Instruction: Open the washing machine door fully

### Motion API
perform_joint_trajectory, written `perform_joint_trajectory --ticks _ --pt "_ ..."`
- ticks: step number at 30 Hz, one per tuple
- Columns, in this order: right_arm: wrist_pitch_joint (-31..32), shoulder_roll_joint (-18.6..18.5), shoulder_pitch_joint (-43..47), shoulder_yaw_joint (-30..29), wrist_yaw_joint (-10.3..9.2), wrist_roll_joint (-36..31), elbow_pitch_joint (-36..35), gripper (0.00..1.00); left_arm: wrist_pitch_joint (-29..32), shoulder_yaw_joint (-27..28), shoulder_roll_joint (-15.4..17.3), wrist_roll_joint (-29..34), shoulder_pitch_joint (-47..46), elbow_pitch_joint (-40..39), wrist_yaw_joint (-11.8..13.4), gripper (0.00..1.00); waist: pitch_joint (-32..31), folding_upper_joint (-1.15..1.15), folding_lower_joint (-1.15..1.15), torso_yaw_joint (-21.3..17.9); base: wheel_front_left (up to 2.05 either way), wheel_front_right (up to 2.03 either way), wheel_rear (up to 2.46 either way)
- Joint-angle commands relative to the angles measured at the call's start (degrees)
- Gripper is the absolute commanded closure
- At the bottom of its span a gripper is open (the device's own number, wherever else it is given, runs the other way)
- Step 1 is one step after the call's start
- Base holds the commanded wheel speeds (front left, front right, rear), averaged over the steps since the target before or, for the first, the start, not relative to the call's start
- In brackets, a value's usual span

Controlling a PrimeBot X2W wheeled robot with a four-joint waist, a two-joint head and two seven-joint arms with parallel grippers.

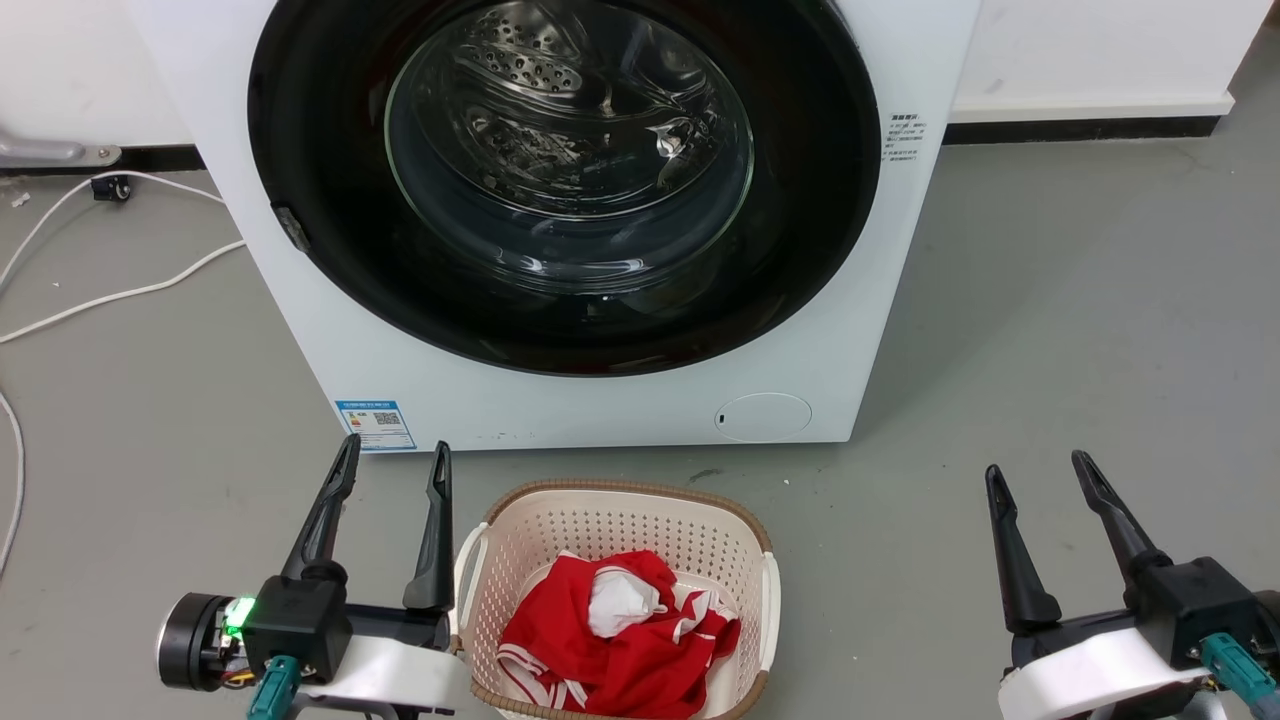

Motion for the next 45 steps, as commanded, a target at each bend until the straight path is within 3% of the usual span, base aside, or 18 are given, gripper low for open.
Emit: perform_joint_trajectory --ticks 1,13,14,15,16,17,22,28,35,38,45 --pt "-0.53 0.25 0.7 0.04 -0.03 -1.32 -0.45 0.0 -0.39 -0.24 -0.02 1.2 0.51 -0.34 -0.21 0.0 0.01 0.0 0.0 -0.01 0.0 0.0 0.0" --pt "-0.76 0.25 0.44 0.21 -0.03 -1.11 0.11 0.0 -0.41 0.89 -0.93 0.45 0.93 -0.2 -0.82 0.0 0.04 0.0 0.0 -0.04 0.0 0.0 0.0" --pt "-0.83 0.25 0.43 0.21 -0.03 -0.91 0.05 0.05 -0.41 0.94 -0.96 0.48 0.94 -0.23 -0.84 0.0 0.02 0.0 0.0 -0.05 0.0 0.0 0.0" --pt "-0.86 0.25 0.45 0.22 -0.03 -0.71 0.05 0.63 -0.41 1.0 -0.99 0.54 0.97 -0.28 -0.84 0.0 0.02 0.0 0.0 -0.06 0.0 0.0 0.0" --pt "-0.83 0.25 0.46 0.25 -0.03 -0.71 0.06 0.95 -0.41 1.0 -1.03 0.64 1.0 -0.33 -0.86 0.0 0.03 0.0 0.0 -0.05 0.0 0.0 0.0" --pt "-0.85 0.25 0.47 0.34 -0.03 -0.55 0.04 1.0 -0.41 0.97 -1.06 0.8 1.02 -0.35 -0.88 0.0 0.03 0.0 0.0 -0.03 0.0 0.0 0.0" --pt "-1.03 0.25 0.44 0.33 -0.03 4.58 0.14 1.0 -0.41 1.21 -1.17 1.06 0.97 -0.41 -0.92 0.0 0.13 0.0 0.0 0.02 0.0 0.0 0.0" --pt "-2.48 0.23 -1.24 -0.19 -0.02 25.95 2.13 1.0 -0.41 1.73 -1.27 1.06 0.34 -0.69 -1.12 0.0 0.7 0.0 0.0 0.14 0.0 0.0 0.0" --pt "-4.98 0.18 -7.43 -1.4 -0.02 60.73 5.75 1.0 -0.4 2.36 -1.36 1.17 -0.89 -1.38 -0.92 0.0 2.64 0.0 0.0 -0.01 0.0 0.0 0.0" --pt "-5.63 0.17 -11.96 -3.86 -0.02 70.73 7.66 1.0 -0.4 2.63 -1.44 1.1 -1.39 -1.92 -0.83 0.0 4.04 0.0 0.0 -0.16 0.0 0.0 0.0" --pt "-0.93 -0.25 -25.3 -9.58 -0.01 84.15 14.07 1.0 -0.4 3.31 -1.56 1.09 -3.76 -3.39 -0.69 0.0 8.63 0.0 0.0 -0.35 0.0 0.0 0.0"
